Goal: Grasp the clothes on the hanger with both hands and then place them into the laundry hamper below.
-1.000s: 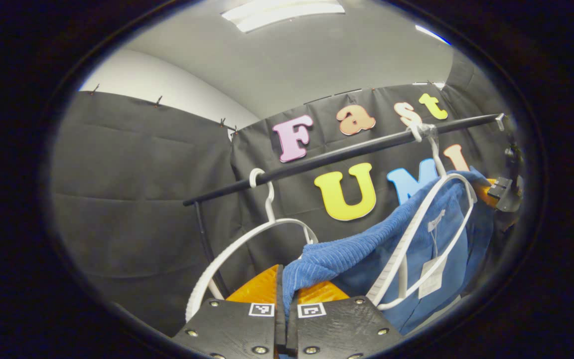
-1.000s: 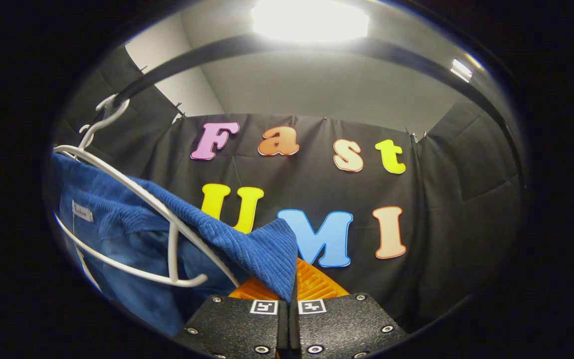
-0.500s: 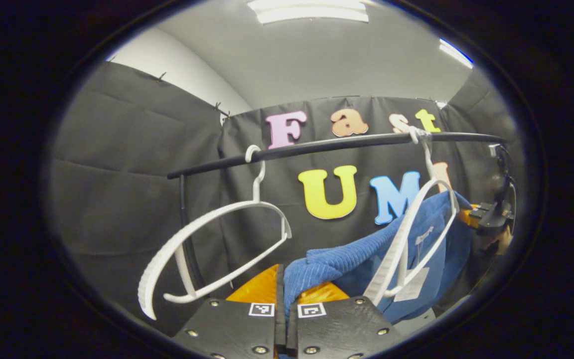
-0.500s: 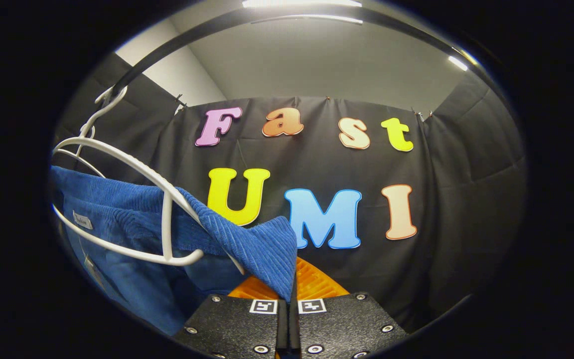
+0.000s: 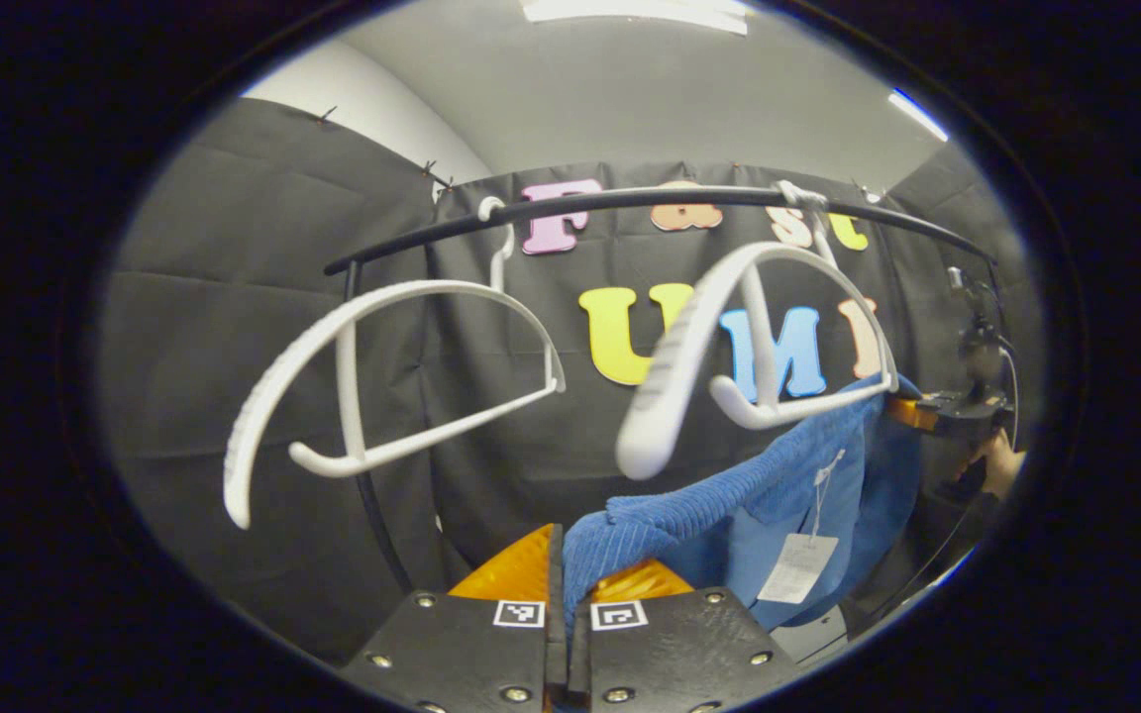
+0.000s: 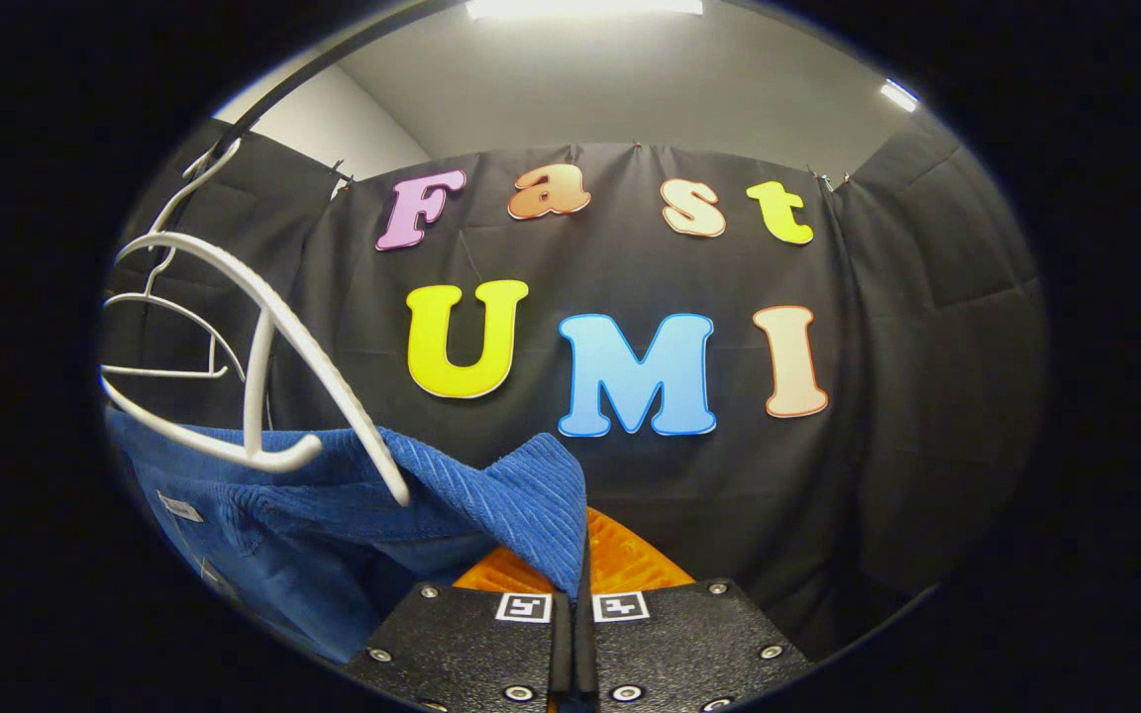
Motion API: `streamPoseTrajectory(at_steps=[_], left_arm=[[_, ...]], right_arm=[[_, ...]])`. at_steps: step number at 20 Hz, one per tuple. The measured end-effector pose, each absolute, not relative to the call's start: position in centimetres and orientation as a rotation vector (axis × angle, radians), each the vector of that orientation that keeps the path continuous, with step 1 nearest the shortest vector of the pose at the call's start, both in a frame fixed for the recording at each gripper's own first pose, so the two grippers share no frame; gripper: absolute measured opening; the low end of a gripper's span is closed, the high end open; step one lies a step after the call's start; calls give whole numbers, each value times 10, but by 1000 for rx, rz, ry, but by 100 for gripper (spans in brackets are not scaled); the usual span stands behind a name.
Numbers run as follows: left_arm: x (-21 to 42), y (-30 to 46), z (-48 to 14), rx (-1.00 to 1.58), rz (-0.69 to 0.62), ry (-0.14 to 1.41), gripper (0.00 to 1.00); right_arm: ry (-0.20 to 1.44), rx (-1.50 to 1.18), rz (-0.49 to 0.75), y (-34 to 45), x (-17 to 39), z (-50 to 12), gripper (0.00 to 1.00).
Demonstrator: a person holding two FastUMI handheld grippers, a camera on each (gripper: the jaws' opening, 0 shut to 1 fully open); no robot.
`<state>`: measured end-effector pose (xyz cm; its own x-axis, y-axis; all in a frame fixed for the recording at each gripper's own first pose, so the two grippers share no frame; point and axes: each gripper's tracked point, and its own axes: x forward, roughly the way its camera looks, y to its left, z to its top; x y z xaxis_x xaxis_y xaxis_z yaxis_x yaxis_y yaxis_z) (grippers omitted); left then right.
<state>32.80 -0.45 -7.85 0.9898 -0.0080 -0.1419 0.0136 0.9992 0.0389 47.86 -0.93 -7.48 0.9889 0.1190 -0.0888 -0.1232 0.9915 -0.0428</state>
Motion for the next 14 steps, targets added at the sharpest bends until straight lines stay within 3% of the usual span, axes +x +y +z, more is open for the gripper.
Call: streamPoseTrajectory(at_steps=[7,14], left_arm=[[308,-27,-124,61,-29,211,2],[270,-49,-111,39,-64,173,2]], right_arm=[[175,-66,113,-28,449,-120,1],[182,-47,110,-42,389,-115,1]])
